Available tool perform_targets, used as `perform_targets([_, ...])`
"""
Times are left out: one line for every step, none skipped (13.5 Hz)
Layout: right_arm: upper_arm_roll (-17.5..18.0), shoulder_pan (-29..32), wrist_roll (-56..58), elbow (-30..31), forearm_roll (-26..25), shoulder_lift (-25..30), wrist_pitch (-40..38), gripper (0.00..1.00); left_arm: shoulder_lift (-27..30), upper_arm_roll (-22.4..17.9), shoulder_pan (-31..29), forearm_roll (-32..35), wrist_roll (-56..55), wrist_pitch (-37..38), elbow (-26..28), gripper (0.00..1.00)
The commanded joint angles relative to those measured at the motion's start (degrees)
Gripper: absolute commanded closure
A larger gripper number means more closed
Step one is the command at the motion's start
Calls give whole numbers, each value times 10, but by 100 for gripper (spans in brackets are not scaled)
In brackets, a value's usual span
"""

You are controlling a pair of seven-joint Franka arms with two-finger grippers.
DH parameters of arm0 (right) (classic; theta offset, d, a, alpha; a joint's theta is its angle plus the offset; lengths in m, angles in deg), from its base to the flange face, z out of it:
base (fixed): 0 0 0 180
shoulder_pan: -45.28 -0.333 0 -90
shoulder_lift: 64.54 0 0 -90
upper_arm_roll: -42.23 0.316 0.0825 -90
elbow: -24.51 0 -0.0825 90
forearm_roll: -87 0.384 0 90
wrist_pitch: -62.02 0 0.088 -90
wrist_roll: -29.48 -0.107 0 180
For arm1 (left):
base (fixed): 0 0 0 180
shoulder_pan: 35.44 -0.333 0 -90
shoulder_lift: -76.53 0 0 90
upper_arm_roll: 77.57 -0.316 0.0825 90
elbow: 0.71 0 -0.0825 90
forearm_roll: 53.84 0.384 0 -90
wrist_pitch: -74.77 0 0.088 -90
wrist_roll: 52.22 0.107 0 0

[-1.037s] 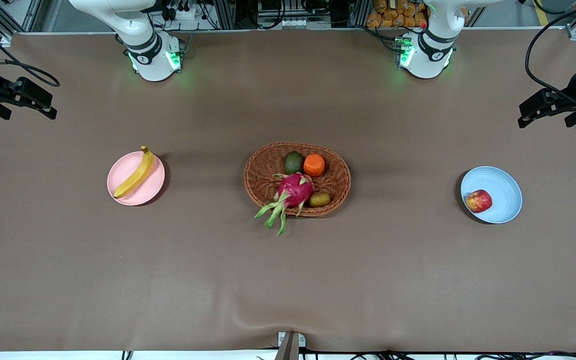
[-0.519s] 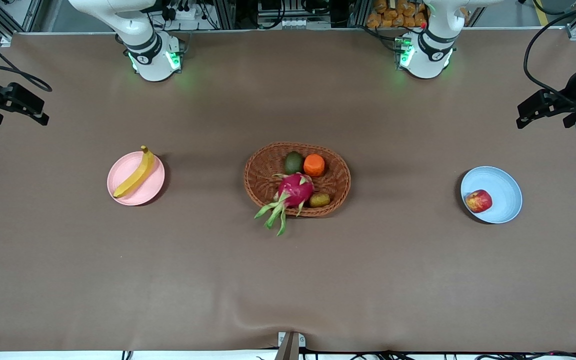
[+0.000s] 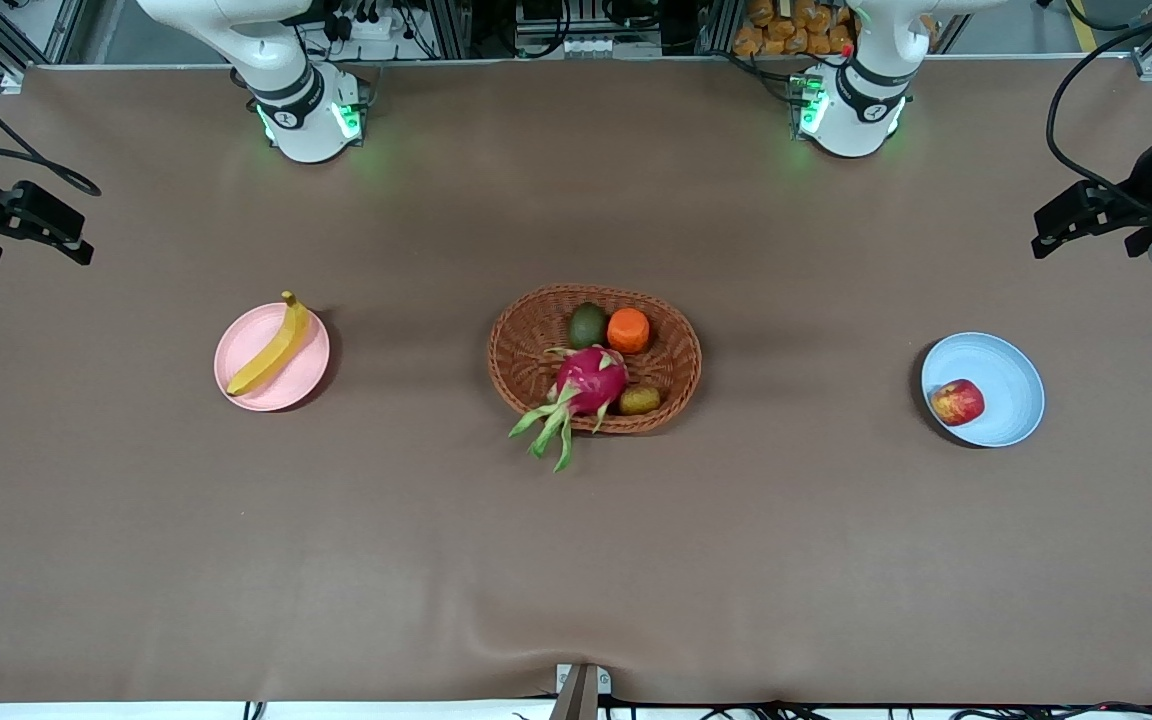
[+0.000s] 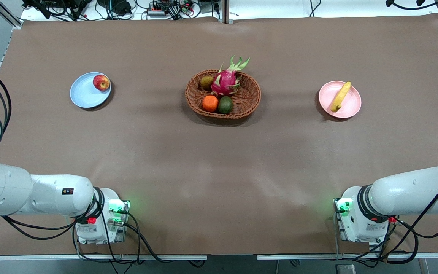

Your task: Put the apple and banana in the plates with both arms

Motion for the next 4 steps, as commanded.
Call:
perform_targets([-3, -5, 8, -11, -4, 0, -17, 0, -9, 0, 0, -9, 2, 7, -17, 0])
perform_targets([-3, -6, 7, -17, -4, 0, -28, 0, -9, 1, 0, -9, 2, 7, -17, 0])
perform_targets([-3, -8, 6, -17, -4, 0, -36, 0, -9, 1, 0, -9, 2, 7, -17, 0])
perform_targets([-3, -7, 6, -18, -4, 0, -39, 0, -9, 0, 0, -9, 2, 7, -17, 0])
